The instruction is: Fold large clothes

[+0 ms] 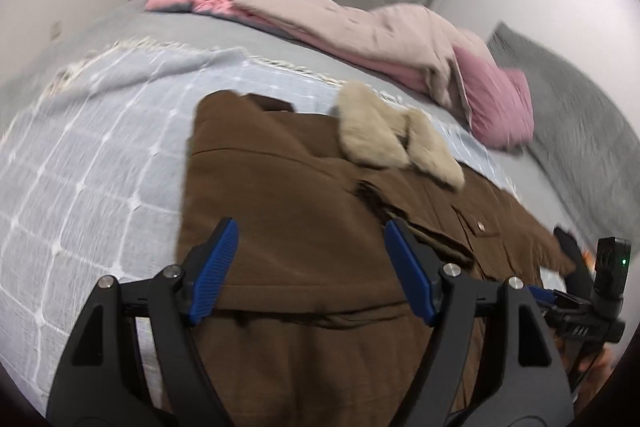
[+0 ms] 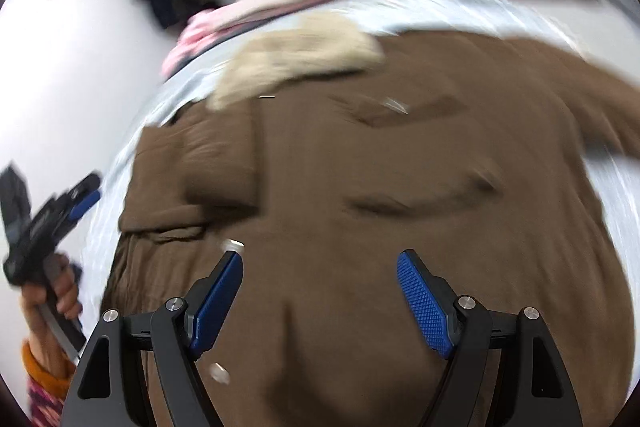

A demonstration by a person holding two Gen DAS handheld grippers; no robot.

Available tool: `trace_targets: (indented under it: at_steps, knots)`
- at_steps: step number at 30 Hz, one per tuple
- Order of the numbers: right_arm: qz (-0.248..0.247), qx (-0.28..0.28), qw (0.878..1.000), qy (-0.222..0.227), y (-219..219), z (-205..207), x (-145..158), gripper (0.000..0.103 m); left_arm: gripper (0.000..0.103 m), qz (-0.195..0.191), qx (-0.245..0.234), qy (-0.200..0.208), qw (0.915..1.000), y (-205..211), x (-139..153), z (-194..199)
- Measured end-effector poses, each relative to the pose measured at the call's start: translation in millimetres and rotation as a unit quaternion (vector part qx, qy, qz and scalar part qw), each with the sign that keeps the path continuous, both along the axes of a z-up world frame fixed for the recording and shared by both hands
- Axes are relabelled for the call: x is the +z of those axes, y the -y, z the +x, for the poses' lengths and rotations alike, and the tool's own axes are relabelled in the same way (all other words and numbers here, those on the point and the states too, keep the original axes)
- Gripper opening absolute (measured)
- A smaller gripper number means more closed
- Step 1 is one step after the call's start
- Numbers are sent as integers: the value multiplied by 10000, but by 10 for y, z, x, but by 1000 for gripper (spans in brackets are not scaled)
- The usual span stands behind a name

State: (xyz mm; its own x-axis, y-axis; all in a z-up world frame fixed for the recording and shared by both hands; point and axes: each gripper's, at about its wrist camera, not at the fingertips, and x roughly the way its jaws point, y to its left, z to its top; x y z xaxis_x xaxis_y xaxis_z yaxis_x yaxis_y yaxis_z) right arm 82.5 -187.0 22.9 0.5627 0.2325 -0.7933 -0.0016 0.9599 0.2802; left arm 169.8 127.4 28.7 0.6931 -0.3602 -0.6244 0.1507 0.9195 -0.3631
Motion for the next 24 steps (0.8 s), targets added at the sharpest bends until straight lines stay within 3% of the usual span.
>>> trace_targets:
  at_steps: [2,4,7,8,9,10,11,13,14,15,16,18,21,24]
  knots:
    - [-458,396,9981,120,-335,223,0,81,76,91,38,-116,9999,-36,-109,62]
    - [-899,732,9929,257,-685,444,-65,81,76,287,45,14,9996,-22,-173,99]
    - [-1543,983,9827,276,-1048,765,-297,80,76,294,20,-60,9995,-62,-329,121]
    - [-1806,970,9784,250,-1117,866,-392,76,76,289,27,-196,9994,-80,-400,141]
    - [-1986,951,9751,253,-1131,938,-456,61,76,311,59,-314,9990,-99,-452,150]
    - [-2027,931,9745,257,-1090,978,-479,53,75,341,101,-411,9985,-114,-494,163]
    - [-1944,735,9778,274,-952,1025,-471,43,75,381,149,-503,9979,-124,-539,175]
    - [-1626,143,9864,182,-585,1062,-434,42,75,400,191,-619,9971,-143,-595,202]
    - [-1191,-110,9928,102,-352,1061,-409,44,75,377,201,-647,9970,-155,-610,208]
    - [-315,-298,9991,33,-36,1037,-390,46,75,352,213,-672,9969,-162,-616,216]
    - [265,-399,9989,-9,165,1019,-392,47,75,342,217,-681,9969,-161,-609,222]
    - [1253,-588,9904,-41,524,998,-431,61,75,350,206,-657,9970,-148,-576,210]
    - [1732,-731,9821,-61,743,1065,-512,67,75,367,227,-478,9979,-131,-476,183]
    - [1684,-790,9823,-220,784,1288,-660,67,75,378,294,-282,9985,-101,-363,165]
